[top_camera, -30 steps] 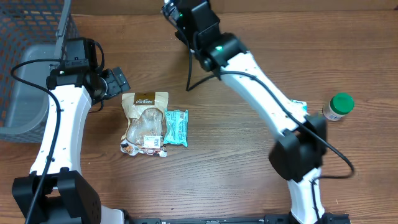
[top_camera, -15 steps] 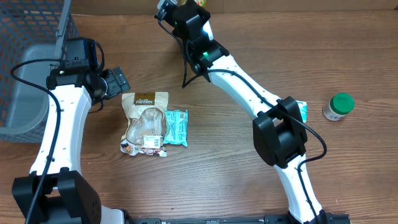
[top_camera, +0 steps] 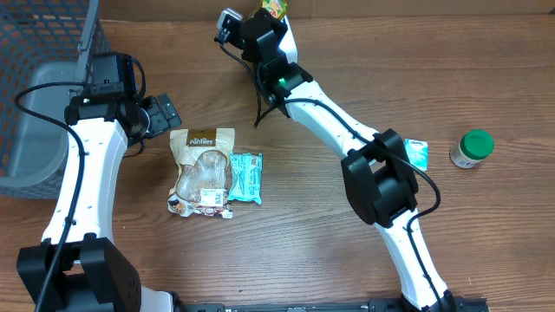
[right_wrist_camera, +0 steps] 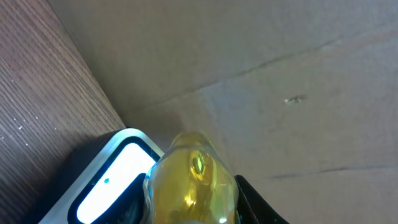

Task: Scan the item barcode
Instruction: 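Hold the yellow bottle up in front of the white scanner, then carry the yellow bottle right and set it down near the jar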

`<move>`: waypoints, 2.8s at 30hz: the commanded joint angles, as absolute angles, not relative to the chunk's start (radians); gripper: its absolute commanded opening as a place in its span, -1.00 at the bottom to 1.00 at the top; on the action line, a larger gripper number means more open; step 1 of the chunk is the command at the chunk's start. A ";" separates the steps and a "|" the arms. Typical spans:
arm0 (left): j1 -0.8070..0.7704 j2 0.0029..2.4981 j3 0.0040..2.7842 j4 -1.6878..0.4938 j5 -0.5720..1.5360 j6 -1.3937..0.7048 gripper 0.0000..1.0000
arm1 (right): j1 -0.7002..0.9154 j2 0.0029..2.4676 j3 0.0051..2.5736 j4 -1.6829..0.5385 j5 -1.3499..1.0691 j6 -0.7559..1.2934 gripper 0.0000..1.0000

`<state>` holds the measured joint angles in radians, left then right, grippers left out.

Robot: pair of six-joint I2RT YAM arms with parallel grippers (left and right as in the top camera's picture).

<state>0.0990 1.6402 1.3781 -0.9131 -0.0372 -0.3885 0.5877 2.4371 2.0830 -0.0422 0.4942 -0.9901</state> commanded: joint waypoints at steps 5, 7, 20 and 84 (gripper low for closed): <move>0.098 1.629 1.390 -0.912 -0.033 -0.381 0.99 | 0.575 2.466 2.093 -0.038 0.473 -1.044 -0.81; 0.098 1.629 1.390 -0.912 -0.033 -0.381 0.99 | 0.575 2.466 2.093 -0.039 0.471 -1.045 -0.81; 0.098 1.629 1.390 -0.912 -0.033 -0.381 0.99 | 0.590 2.453 2.095 0.000 0.583 -0.945 -0.80; 0.098 1.629 1.390 -0.912 -0.033 -0.381 0.99 | -0.111 2.163 2.094 -1.338 0.091 0.213 0.40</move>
<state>0.0990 1.6402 1.3781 -0.9134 -0.0368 -0.3885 -0.1143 2.1910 2.0850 -1.3399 0.0929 0.2096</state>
